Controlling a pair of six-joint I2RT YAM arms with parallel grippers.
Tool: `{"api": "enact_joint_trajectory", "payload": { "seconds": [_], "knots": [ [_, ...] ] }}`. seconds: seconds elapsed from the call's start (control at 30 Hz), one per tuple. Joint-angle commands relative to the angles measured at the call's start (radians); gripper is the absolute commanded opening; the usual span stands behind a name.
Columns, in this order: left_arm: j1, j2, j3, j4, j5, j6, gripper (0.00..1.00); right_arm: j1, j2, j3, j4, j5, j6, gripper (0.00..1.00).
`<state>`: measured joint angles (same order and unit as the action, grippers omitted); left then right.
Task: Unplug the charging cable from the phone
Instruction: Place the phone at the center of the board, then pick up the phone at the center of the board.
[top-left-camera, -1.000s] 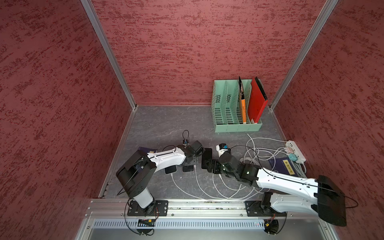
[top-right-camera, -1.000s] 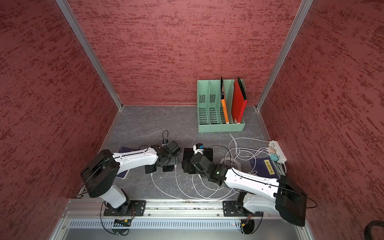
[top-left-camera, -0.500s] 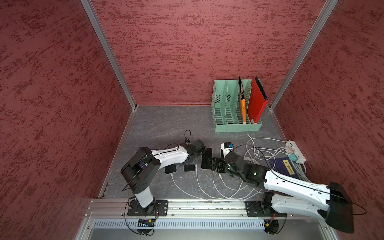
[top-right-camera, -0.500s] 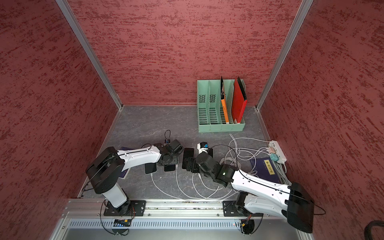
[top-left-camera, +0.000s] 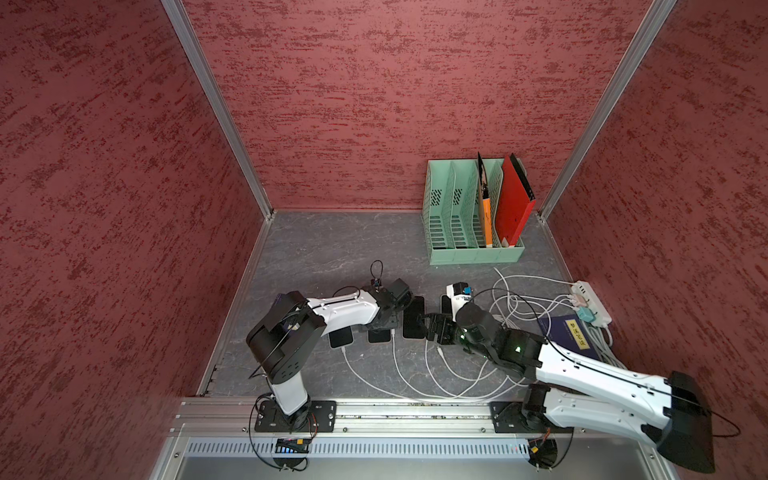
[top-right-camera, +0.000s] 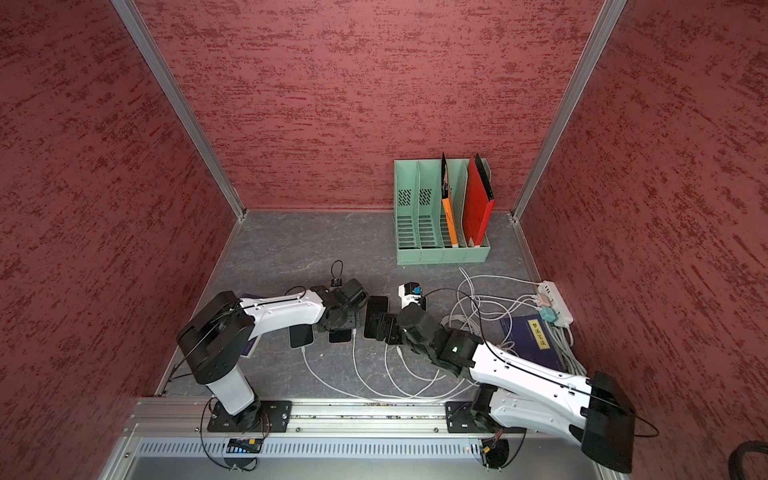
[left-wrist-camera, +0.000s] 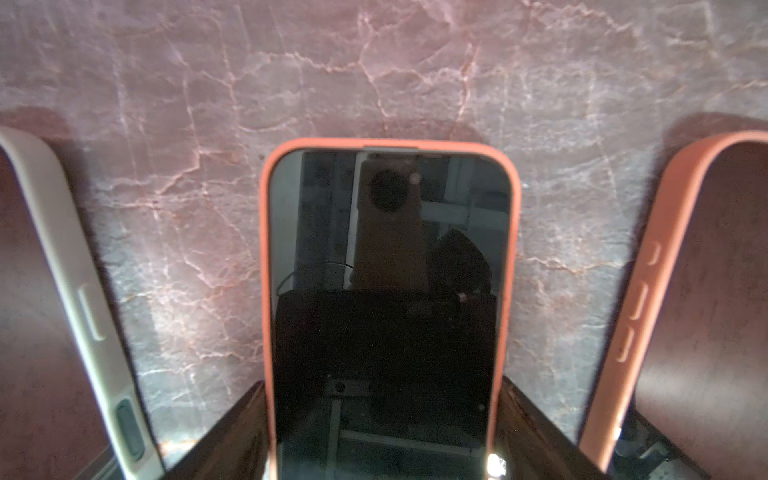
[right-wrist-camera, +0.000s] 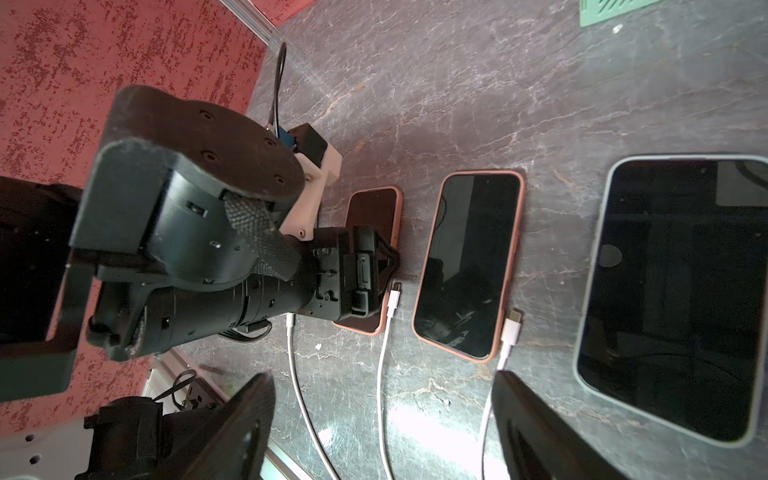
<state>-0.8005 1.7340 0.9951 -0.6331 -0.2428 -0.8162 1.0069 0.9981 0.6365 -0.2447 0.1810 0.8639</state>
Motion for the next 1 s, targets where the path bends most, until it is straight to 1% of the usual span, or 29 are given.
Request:
{"api": "enact_joint_trajectory", "payload": {
  "seconds": [0.0, 0.17, 0.23, 0.27, 0.33, 0.37, 0.4, 0.43, 0.5, 0.57, 0.63, 0.7, 0.77, 0.83, 0.9, 0.97],
  "knots": [
    [-0.001, 0.004, 0.009, 0.007, 0.001, 0.004, 1.0, -0.01, -0.004, 0.001, -0.015, 0.016, -0.015, 0.86],
    [0.0, -0.044, 0.021, -0.028, -0.034, 0.002, 1.0, -0.009, -0.009, 0.009, -0.018, 0.008, -0.026, 0.86],
    [-0.004, -0.091, 0.02, -0.036, -0.059, 0.006, 1.0, -0.01, -0.007, 0.02, -0.021, -0.003, -0.039, 0.86],
    [-0.007, -0.123, 0.018, -0.044, -0.09, 0.005, 1.0, -0.009, -0.004, 0.026, -0.023, -0.009, -0.047, 0.87],
    [-0.016, -0.21, 0.012, -0.081, -0.181, -0.016, 1.0, -0.01, 0.008, 0.045, -0.036, -0.013, -0.06, 0.89],
    [-0.022, -0.274, 0.001, -0.092, -0.232, -0.025, 1.0, -0.009, 0.017, 0.059, -0.055, -0.006, -0.064, 0.92],
    [-0.024, -0.341, -0.018, -0.094, -0.288, -0.031, 1.0, -0.008, 0.031, 0.081, -0.088, 0.014, -0.063, 0.97],
    [-0.026, -0.411, -0.044, -0.082, -0.326, -0.029, 1.0, -0.008, 0.054, 0.115, -0.143, 0.054, -0.059, 0.98],
    [-0.009, -0.534, -0.12, -0.014, -0.355, 0.008, 1.0, -0.006, 0.099, 0.175, -0.233, 0.115, -0.048, 0.98],
    [0.053, -0.641, -0.195, 0.03, -0.307, 0.017, 1.0, -0.004, 0.148, 0.227, -0.308, 0.177, -0.029, 0.98],
    [0.154, -0.707, -0.247, 0.025, -0.184, 0.009, 1.0, -0.002, 0.18, 0.257, -0.354, 0.233, -0.02, 0.98],
    [0.239, -0.736, -0.279, -0.006, -0.11, 0.007, 1.0, -0.003, 0.171, 0.243, -0.352, 0.274, 0.002, 0.98],
    [0.281, -0.747, -0.297, -0.058, -0.096, -0.005, 1.0, -0.007, 0.127, 0.196, -0.307, 0.281, 0.032, 0.98],
    [0.308, -0.735, -0.309, -0.079, -0.07, -0.009, 1.0, -0.019, 0.076, 0.134, -0.22, 0.221, 0.04, 0.98],
    [0.314, -0.7, -0.31, -0.085, -0.05, -0.011, 1.0, -0.036, 0.038, 0.085, -0.134, 0.133, 0.015, 0.98],
    [0.313, -0.633, -0.294, -0.099, -0.036, -0.013, 1.0, -0.047, 0.033, 0.074, -0.115, 0.087, 0.014, 0.98]
  ]
}}
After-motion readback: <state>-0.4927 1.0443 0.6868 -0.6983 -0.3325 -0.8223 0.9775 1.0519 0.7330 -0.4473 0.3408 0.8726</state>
